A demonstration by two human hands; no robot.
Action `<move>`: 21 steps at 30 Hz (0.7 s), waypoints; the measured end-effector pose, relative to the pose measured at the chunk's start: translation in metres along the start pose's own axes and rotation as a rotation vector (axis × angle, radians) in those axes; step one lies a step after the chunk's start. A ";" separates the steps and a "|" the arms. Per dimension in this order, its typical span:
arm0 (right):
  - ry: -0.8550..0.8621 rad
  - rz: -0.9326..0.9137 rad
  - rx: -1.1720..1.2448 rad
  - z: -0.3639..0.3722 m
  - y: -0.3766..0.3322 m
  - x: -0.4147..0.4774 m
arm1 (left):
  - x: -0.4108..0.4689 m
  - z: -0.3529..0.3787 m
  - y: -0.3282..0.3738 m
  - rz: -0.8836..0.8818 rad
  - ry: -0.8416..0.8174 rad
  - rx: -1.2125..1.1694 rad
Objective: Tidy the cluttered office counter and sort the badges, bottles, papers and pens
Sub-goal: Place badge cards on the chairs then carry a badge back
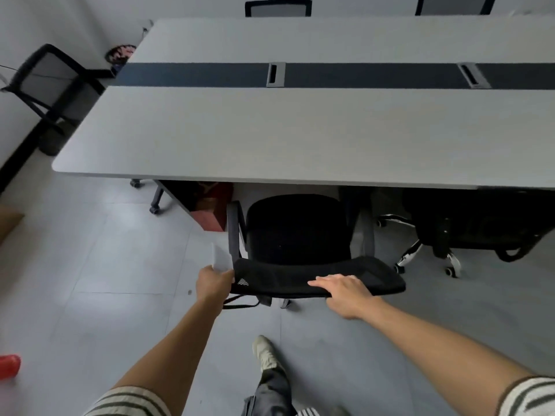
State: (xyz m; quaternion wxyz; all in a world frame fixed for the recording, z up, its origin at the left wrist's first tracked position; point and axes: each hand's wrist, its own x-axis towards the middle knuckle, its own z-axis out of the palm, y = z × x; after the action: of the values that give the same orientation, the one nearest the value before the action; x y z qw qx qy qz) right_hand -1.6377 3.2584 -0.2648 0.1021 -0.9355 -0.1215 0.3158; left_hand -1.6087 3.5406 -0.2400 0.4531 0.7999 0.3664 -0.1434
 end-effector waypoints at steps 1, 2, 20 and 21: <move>-0.007 -0.016 -0.001 0.006 -0.003 -0.007 | -0.007 0.001 -0.008 -0.002 0.007 0.029; -0.016 -0.033 0.004 0.012 -0.004 -0.016 | -0.018 0.002 -0.016 -0.008 0.026 0.074; 0.135 0.135 -0.264 0.004 0.041 -0.014 | -0.051 0.006 -0.048 0.028 0.306 0.214; 0.138 0.142 -0.268 0.002 0.043 -0.014 | -0.051 0.008 -0.046 0.027 0.317 0.214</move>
State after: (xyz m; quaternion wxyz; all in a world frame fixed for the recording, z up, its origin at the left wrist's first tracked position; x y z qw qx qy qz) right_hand -1.6429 3.2136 -0.2694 -0.0382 -0.9664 -0.0888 0.2383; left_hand -1.6757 3.5253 -0.2445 0.3038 0.8611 0.4049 -0.0476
